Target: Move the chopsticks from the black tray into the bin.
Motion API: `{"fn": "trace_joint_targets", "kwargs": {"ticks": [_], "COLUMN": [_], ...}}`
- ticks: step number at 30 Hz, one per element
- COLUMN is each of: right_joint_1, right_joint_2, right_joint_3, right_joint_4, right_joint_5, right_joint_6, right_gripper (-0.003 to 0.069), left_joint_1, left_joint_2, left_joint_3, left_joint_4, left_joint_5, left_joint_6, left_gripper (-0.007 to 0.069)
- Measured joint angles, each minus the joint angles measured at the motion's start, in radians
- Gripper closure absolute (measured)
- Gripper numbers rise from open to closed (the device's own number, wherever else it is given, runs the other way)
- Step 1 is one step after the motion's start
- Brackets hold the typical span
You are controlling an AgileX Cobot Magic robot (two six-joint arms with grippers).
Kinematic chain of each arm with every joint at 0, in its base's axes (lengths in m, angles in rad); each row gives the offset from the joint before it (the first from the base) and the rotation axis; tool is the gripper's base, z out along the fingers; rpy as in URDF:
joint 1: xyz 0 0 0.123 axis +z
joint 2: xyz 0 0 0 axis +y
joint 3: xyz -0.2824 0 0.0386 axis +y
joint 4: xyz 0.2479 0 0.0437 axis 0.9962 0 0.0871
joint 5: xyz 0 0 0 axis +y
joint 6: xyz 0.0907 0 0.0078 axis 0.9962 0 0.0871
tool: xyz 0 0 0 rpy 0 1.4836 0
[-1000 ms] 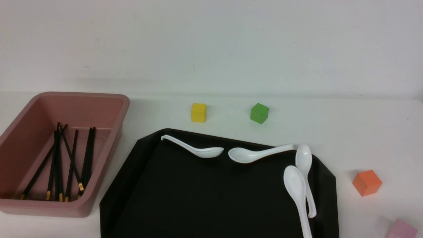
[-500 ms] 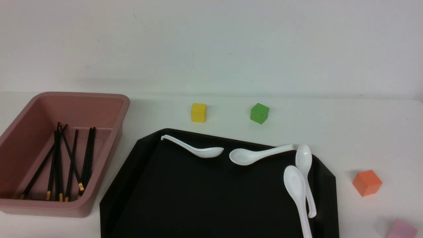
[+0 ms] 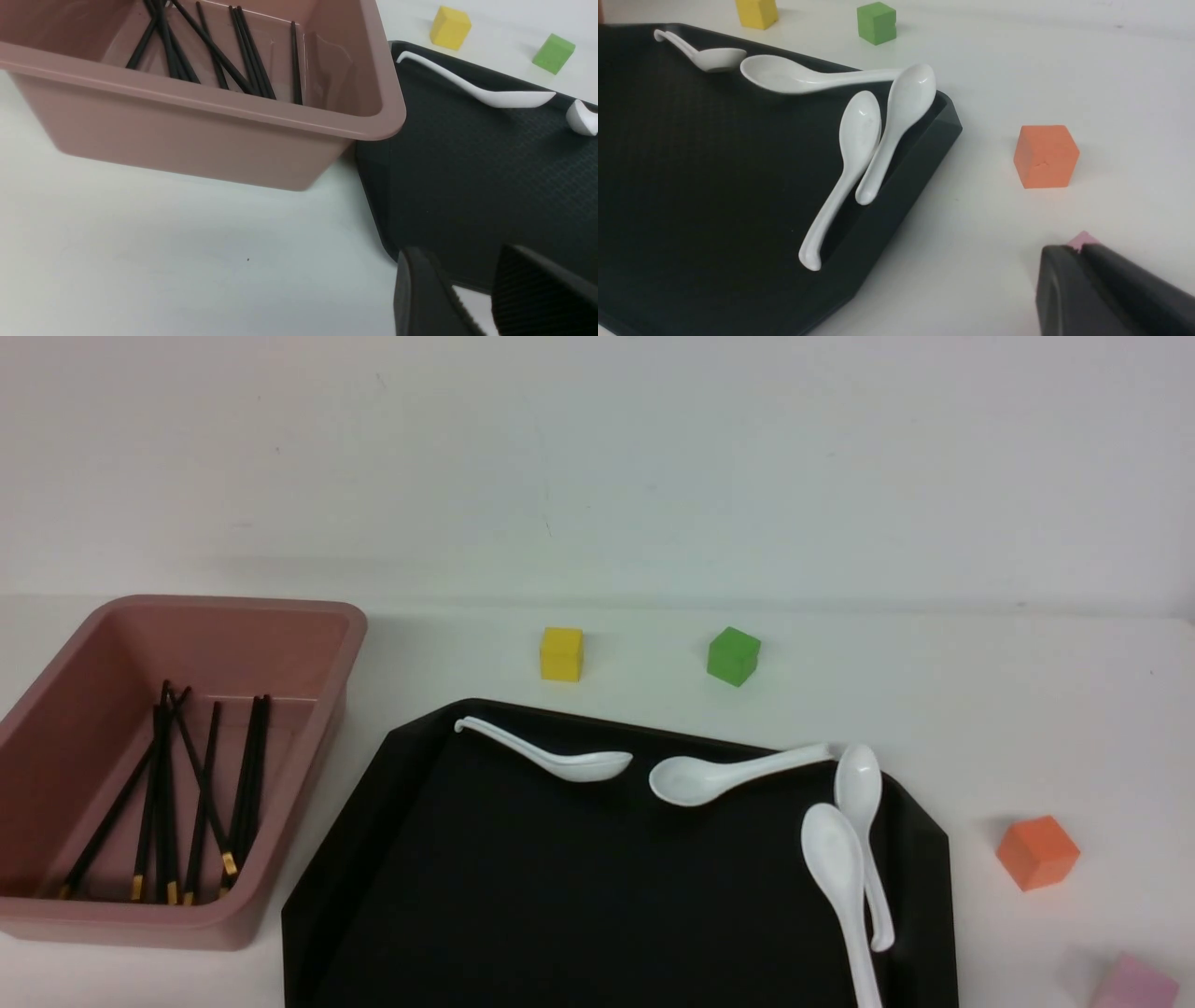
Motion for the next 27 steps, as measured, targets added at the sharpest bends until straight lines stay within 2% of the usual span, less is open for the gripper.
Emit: {"fn": "trace_joint_targets", "kwargs": {"ticks": [27], "right_joint_1": [0.0], "right_joint_2": [0.0], "right_joint_3": [-0.001], "right_joint_4": [0.0], "right_joint_5": [0.003], "right_joint_6": [0.0], "right_gripper": [0.0562], "left_joint_1": [0.0], "left_joint_2": [0.0], "left_joint_3": [0.0], "left_joint_4": [0.0], "left_joint_5": [0.0], "left_joint_6": [0.0], "left_gripper": [0.0386]}}
